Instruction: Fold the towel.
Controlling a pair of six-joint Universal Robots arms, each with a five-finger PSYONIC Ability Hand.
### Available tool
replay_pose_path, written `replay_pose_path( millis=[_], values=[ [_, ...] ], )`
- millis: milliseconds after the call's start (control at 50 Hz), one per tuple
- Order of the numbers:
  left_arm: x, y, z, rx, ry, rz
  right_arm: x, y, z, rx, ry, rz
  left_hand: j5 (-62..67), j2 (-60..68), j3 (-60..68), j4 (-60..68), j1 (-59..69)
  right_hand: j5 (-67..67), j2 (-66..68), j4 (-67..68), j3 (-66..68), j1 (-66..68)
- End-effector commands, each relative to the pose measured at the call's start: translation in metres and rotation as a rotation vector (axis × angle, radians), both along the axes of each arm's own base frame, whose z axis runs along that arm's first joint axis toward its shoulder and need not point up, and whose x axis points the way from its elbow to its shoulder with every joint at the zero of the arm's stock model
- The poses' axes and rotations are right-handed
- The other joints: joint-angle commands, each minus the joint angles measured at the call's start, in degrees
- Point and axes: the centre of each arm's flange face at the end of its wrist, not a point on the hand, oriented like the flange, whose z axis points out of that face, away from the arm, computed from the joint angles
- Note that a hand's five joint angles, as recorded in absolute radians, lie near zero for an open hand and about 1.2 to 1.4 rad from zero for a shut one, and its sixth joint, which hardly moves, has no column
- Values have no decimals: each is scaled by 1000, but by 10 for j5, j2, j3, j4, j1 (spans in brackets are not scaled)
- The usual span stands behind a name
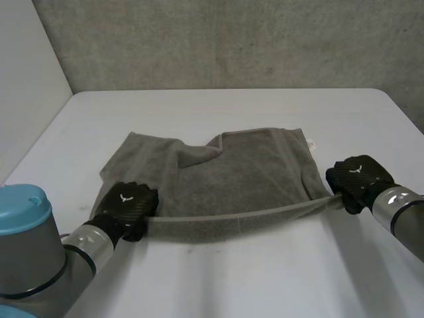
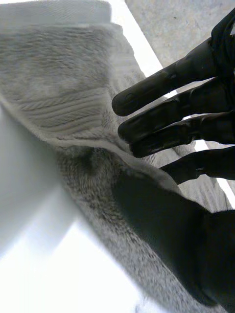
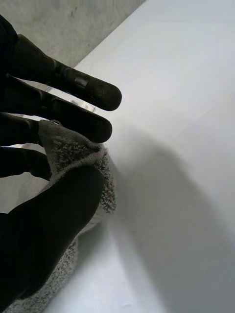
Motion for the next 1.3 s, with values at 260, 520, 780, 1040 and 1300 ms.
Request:
replay_pose_path(
  millis=[260,520,780,1040,1300],
  values=[
    [4,-11,1,-30,11,30,-11,-8,8,-32,-100,-79,-226,-224,-227,-226,-223,109,105,103,104,10],
    [13,-11,-2,-12,14,69,-22,-14,7,-32,-103,-119,-221,-218,-222,-221,-218,109,105,103,104,10],
    [22,-18,-11,-6,-9,119,-22,-13,4,-28,-101,-121,-170,-168,-171,-171,-167,109,105,103,104,10],
    [30,-9,-14,23,-16,137,-21,-13,-1,-13,-100,-118,-61,-59,-62,-61,-58,109,105,103,104,10],
    [16,7,-14,31,-11,72,-21,-12,-2,-7,-98,-116,-226,-223,-226,-226,-223,109,105,103,104,10]
  ],
)
